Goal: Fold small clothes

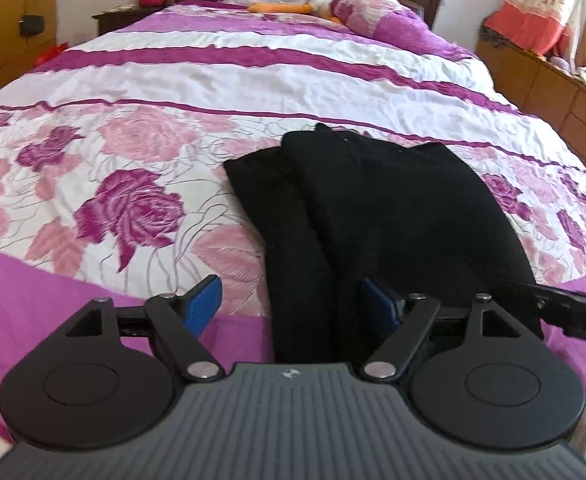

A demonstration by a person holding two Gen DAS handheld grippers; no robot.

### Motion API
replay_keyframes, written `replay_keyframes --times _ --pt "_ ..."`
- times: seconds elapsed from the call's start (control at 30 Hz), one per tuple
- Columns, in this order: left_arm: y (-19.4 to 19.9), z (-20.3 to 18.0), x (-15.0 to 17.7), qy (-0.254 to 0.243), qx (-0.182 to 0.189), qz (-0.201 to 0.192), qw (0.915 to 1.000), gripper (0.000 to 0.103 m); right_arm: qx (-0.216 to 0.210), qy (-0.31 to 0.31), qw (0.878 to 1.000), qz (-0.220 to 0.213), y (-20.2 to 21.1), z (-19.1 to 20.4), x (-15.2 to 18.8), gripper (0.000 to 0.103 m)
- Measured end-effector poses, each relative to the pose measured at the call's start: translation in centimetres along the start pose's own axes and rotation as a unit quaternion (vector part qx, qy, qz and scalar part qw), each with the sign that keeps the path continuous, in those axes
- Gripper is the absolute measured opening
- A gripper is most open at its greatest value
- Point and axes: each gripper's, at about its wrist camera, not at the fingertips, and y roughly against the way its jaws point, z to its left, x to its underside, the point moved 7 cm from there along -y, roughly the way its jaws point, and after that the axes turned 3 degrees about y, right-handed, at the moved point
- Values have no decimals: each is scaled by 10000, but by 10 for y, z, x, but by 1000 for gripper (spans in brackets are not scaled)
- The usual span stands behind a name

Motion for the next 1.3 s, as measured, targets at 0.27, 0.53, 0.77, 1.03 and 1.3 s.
replay_keyframes --times 0.27,0.53,0.77,1.03,1.3 --pt "19 -2 11 152 -148 33 9998 84 159 -19 9998 -115 24 3 9 62" --pt "38 -8 24 29 -368 23 9993 85 354 160 9987 -315 50 15 17 67" --pt "44 -16 40 -93 -519 148 9985 85 480 371 9977 -316 57 29 30 77" --pt "38 -25 51 -80 -485 247 9985 86 659 290 9973 -128 44 28 42 77" --pt "22 -22 56 -43 -523 365 9980 86 771 224 9968 28 31 22 48 77"
